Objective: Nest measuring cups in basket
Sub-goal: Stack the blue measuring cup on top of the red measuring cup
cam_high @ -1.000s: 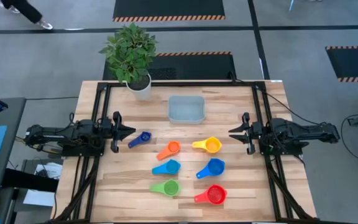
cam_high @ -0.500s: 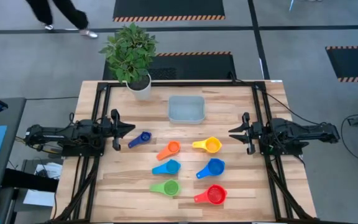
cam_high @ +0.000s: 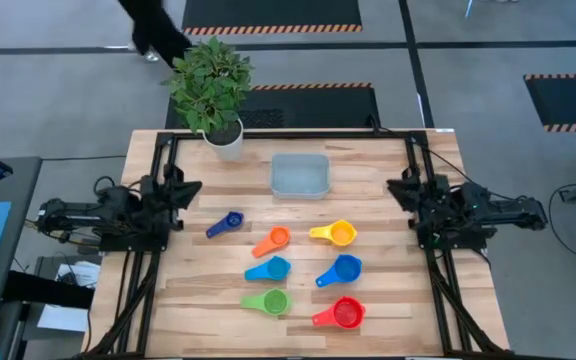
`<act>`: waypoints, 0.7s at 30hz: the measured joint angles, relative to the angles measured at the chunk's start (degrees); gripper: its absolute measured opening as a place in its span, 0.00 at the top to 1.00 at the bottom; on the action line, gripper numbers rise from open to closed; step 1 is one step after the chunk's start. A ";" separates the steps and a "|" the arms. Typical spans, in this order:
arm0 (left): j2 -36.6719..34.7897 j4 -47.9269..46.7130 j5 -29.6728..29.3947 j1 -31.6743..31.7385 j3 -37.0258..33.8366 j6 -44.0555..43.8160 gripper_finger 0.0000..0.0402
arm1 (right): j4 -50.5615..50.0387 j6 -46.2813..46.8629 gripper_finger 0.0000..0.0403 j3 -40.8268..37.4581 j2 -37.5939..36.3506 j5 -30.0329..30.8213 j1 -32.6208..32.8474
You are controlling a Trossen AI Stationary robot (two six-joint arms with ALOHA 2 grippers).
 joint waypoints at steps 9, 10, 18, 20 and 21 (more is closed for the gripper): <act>19.46 -5.57 0.91 0.02 15.63 1.41 0.97 | -10.69 2.15 0.73 10.83 10.16 2.91 0.00; 21.94 -5.96 1.83 0.02 17.83 2.10 0.97 | -12.22 2.52 0.73 12.18 11.83 2.97 0.00; 43.70 -22.75 -0.34 0.04 39.28 4.42 0.97 | -33.89 -0.37 0.73 27.32 24.63 0.91 0.00; 48.54 -26.28 -1.40 0.04 43.54 4.14 0.97 | -37.62 -3.93 0.73 30.39 27.15 -0.42 0.00; 50.97 -26.95 -1.45 0.04 45.63 4.13 0.97 | -38.78 -5.44 0.73 31.63 28.25 -1.01 0.00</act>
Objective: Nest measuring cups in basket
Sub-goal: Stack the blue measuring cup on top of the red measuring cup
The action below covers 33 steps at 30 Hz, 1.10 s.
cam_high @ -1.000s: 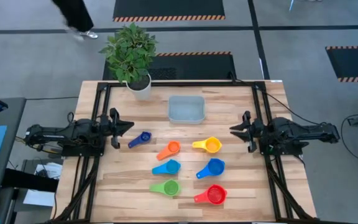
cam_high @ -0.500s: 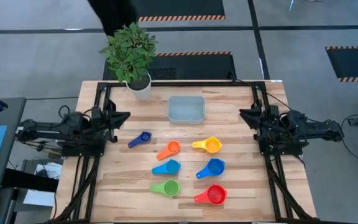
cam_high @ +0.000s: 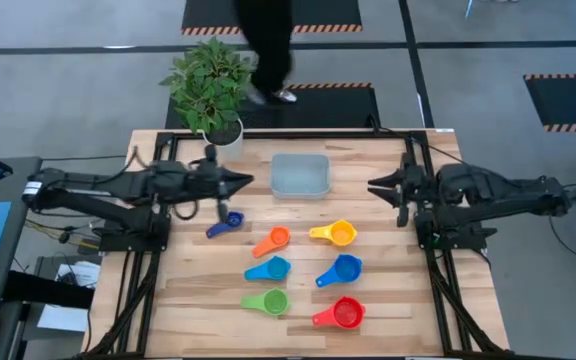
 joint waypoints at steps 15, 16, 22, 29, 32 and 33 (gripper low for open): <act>20.72 -3.27 17.26 1.47 17.80 1.45 0.97 | -5.90 11.79 0.73 5.47 4.16 -7.02 1.56; 21.03 -4.00 20.03 2.33 18.24 0.58 0.96 | -6.11 13.81 0.73 5.51 4.86 -8.26 2.13; 21.15 -8.07 27.37 7.84 19.10 -8.00 0.86 | -7.60 22.02 0.73 5.51 11.38 -9.88 6.09; 24.30 -9.82 22.58 6.08 18.01 -14.87 0.64 | -15.68 23.88 0.65 5.48 18.73 -14.31 8.49; 27.30 -7.26 22.21 4.00 18.54 -14.40 0.59 | -19.82 23.85 0.60 5.48 20.35 -14.90 9.16; 28.51 -7.19 22.70 3.44 18.68 -14.00 0.59 | -20.67 23.85 0.59 5.48 20.76 -15.51 9.30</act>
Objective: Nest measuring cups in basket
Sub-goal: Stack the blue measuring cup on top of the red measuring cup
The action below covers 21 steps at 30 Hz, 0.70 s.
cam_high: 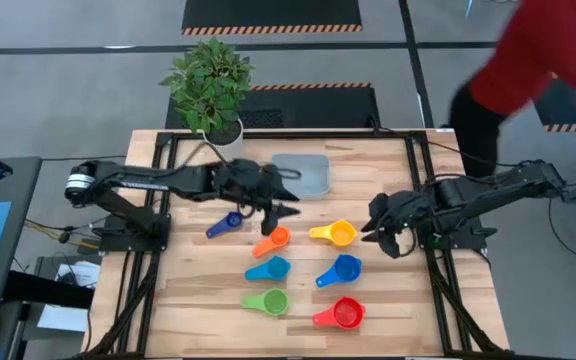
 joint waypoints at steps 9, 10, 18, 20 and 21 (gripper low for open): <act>13.94 -0.36 8.02 -1.21 9.05 5.31 0.58 | -4.89 4.78 0.54 0.02 0.32 -4.80 0.73; 15.37 -0.74 9.20 -1.19 10.29 5.78 0.58 | -6.83 5.56 0.55 0.02 0.16 -4.81 0.66; 25.25 -1.02 9.36 -3.58 17.22 2.93 0.58 | -21.19 10.34 0.59 0.00 0.02 -6.28 0.86; 27.75 -0.42 9.26 -4.21 18.78 0.66 0.58 | -23.67 10.36 0.60 0.00 0.02 -6.28 1.46; 29.21 0.07 9.14 -4.45 19.48 -0.60 0.58 | -24.05 10.38 0.60 0.00 0.02 -6.28 1.64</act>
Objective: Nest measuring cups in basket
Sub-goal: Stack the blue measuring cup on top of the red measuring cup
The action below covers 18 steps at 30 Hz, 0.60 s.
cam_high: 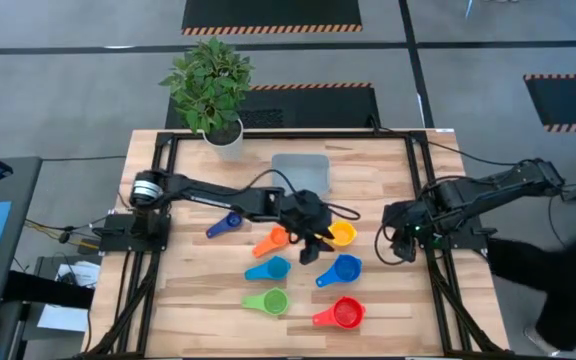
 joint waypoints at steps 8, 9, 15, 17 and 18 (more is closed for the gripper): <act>9.37 -2.58 -0.89 -2.08 8.95 -9.88 0.58 | -0.77 0.11 0.60 0.00 0.02 0.02 1.89; 10.22 -3.93 -1.63 -2.52 10.72 -10.25 0.58 | -0.78 0.12 0.60 0.00 0.02 0.07 2.14; 13.57 -16.56 -11.79 -5.17 19.26 -11.32 0.58 | -1.11 0.88 0.62 0.00 0.02 0.09 3.21; 13.56 -19.18 -15.17 -5.63 20.26 -12.63 0.58 | -1.40 1.03 0.62 0.00 0.02 0.11 3.90; 13.56 -19.09 -16.04 -5.74 20.26 -13.34 0.58 | -1.45 1.03 0.62 0.00 0.02 0.19 4.21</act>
